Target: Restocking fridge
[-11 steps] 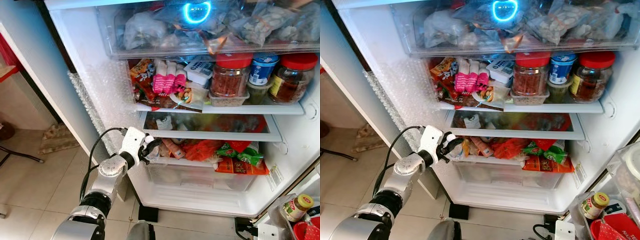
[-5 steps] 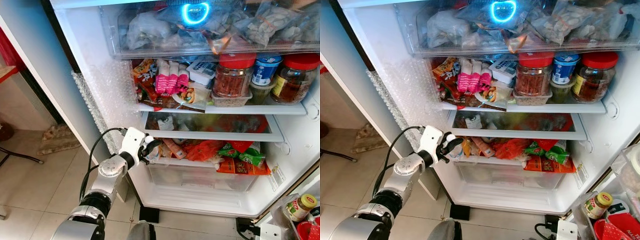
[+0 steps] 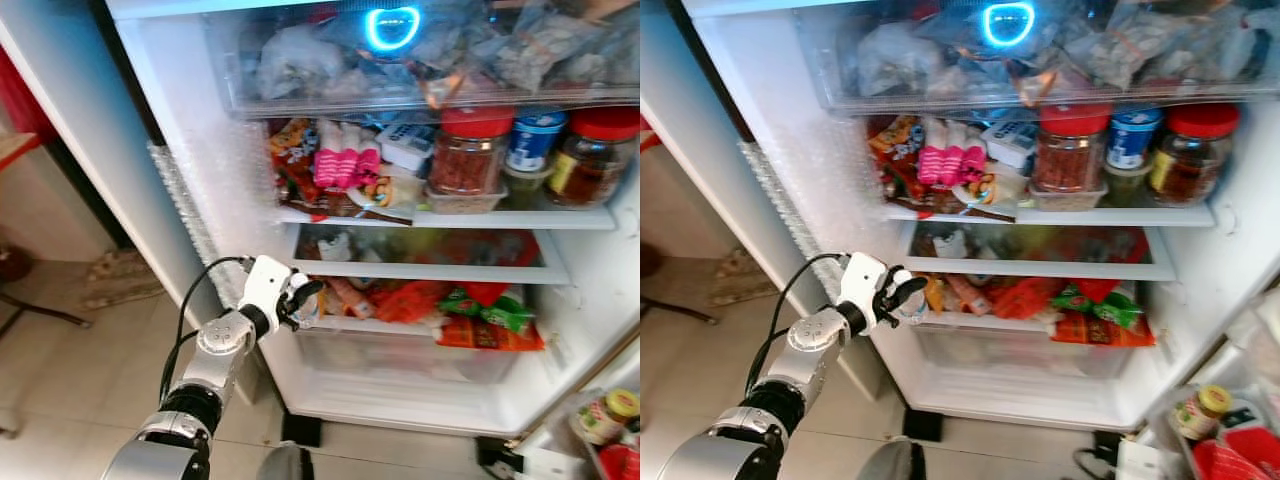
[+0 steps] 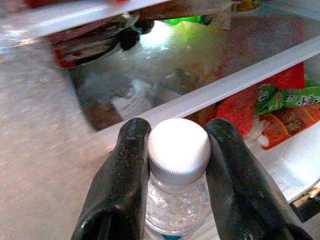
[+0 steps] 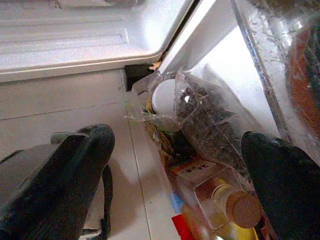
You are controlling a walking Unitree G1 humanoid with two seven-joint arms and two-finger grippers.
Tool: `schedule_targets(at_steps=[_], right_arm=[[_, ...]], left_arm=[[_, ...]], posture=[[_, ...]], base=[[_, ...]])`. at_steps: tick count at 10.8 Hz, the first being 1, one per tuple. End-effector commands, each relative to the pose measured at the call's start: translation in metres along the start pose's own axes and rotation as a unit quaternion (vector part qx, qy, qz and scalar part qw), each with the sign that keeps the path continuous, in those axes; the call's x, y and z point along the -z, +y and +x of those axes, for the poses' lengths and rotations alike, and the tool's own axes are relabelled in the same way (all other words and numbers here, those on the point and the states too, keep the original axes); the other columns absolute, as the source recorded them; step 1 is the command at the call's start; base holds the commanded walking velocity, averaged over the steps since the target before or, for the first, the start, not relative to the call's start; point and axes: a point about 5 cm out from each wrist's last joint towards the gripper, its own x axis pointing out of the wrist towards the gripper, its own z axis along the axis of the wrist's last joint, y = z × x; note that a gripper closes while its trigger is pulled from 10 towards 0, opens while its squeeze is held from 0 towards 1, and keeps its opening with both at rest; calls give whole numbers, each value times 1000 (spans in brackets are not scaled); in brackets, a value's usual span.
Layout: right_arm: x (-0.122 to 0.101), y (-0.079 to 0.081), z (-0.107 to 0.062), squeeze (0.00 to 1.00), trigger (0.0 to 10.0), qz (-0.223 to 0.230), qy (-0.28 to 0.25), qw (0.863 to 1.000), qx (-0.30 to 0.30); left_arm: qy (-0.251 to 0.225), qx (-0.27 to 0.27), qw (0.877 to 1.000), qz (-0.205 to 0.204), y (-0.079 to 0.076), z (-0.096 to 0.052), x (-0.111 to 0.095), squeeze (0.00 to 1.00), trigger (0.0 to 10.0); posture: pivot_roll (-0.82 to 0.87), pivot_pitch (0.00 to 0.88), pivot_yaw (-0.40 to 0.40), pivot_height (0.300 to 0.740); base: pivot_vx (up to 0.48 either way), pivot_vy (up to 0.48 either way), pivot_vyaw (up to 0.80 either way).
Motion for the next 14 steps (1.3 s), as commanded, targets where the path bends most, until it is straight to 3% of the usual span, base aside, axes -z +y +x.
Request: schedule_targets(at_steps=[1,5,7,10,14], right_arm=[[-16,-44,7,0,10000,24,-24,997,70],[-18,-48,7,0,10000,26,-25,996,79],[-15,-30,7,0,10000,50,-6,999,16],[-2,11,1,0,10000,55,34,994,-89],[-4,26,-1,0,10000,67,28,990,-117]], left_arm=[[3,-4,1000,8,7,-1,-2,0,10000],[5,-1,1000,9,7,-1,-2,0,10000],[7,6,1000,8,6,0,-2,0,10000],[7,7,1000,9,6,2,-4,0,10000],[-3,14,1000,12,3,5,-10,0,10000]], posture=[[14,0,93,649],[17,0,93,649],[17,0,92,649],[32,12,88,649],[39,21,87,649]], base=[[0,0,0],[0,0,0],[0,0,0],[0,0,0],[0,0,0]])
